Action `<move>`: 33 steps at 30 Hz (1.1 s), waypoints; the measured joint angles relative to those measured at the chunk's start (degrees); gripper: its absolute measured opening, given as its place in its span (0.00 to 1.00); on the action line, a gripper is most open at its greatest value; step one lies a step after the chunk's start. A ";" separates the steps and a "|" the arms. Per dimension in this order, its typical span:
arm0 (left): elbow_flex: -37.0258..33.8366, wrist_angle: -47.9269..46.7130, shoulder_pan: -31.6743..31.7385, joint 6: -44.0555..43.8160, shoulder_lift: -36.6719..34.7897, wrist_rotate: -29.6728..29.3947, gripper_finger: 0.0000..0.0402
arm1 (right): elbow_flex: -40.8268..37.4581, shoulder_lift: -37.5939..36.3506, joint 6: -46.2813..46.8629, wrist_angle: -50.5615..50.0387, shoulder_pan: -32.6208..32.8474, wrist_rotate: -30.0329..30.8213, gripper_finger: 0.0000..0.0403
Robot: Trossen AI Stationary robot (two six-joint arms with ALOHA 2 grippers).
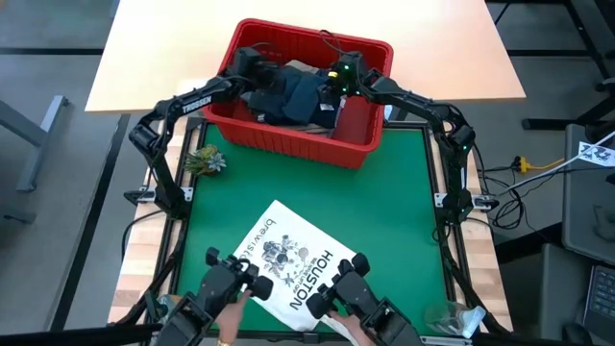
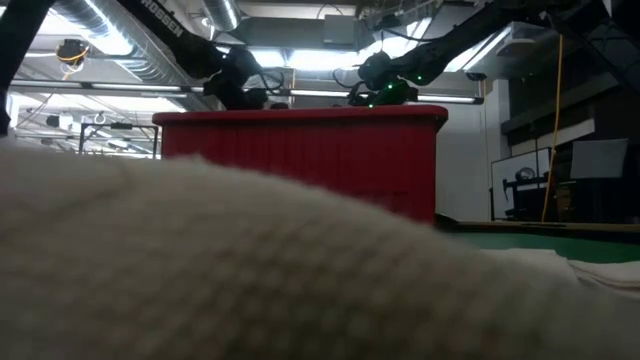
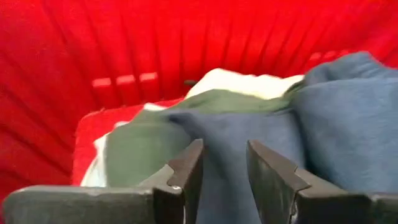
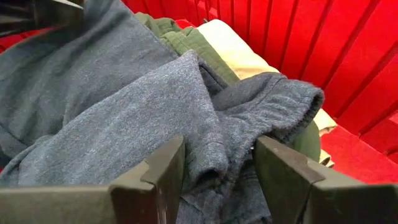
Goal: Fold Laundry from Bin
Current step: Put the stacked clothes into the red organizer bin
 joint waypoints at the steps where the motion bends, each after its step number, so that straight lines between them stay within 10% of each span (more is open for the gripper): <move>1: 0.00 0.72 -0.31 0.06 0.00 0.02 0.28 | 0.00 0.01 0.00 0.00 0.03 0.00 0.46; 11: 0.00 3.73 -0.74 0.47 -0.32 -2.60 0.27 | -0.02 -0.01 -1.65 0.19 0.05 0.48 0.46; 22: 0.04 10.95 -5.92 -2.53 -2.29 15.93 0.27 | -0.04 -0.59 -3.28 0.77 0.05 1.66 0.46; 33: 0.04 9.24 -12.49 1.58 -2.21 15.42 0.27 | -0.04 -4.92 -7.38 -2.64 -0.03 6.50 0.46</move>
